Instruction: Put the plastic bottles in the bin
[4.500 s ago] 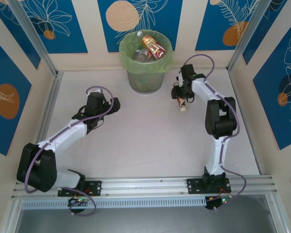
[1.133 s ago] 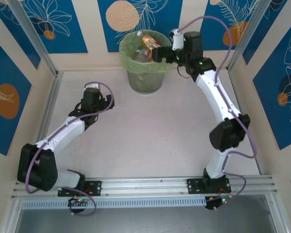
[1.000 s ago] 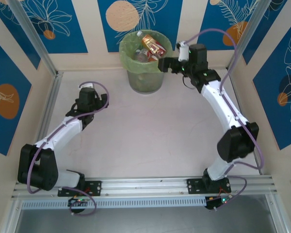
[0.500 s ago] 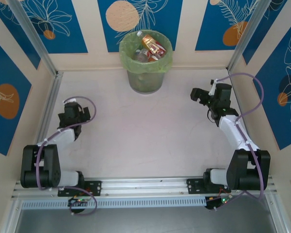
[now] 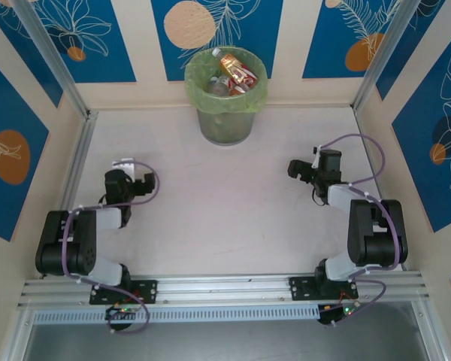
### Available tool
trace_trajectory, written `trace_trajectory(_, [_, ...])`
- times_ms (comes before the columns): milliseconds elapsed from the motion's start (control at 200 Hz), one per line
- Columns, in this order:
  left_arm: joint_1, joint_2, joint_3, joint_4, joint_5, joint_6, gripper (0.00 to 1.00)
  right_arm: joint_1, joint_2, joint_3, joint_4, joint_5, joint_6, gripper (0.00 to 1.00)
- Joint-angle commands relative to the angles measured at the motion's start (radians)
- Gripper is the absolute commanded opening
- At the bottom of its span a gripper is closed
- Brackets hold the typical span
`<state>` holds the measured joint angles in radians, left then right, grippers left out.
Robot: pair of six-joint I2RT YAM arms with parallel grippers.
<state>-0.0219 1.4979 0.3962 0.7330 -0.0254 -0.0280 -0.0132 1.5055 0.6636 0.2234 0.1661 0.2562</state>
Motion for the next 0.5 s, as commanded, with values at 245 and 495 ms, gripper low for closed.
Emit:
trace_trajectory(245, [-0.076, 0.034, -0.025, 0.15, -0.26, 0.02, 1.0, 0.104, -0.092, -0.222, 0.461, -0.023, -0.248, 0.99])
trace_trajectory(495, [-0.076, 0.035, -0.027, 0.158, -0.258, 0.022, 1.0, 0.077, -0.005, -0.404, 0.854, -0.071, -0.237, 0.99])
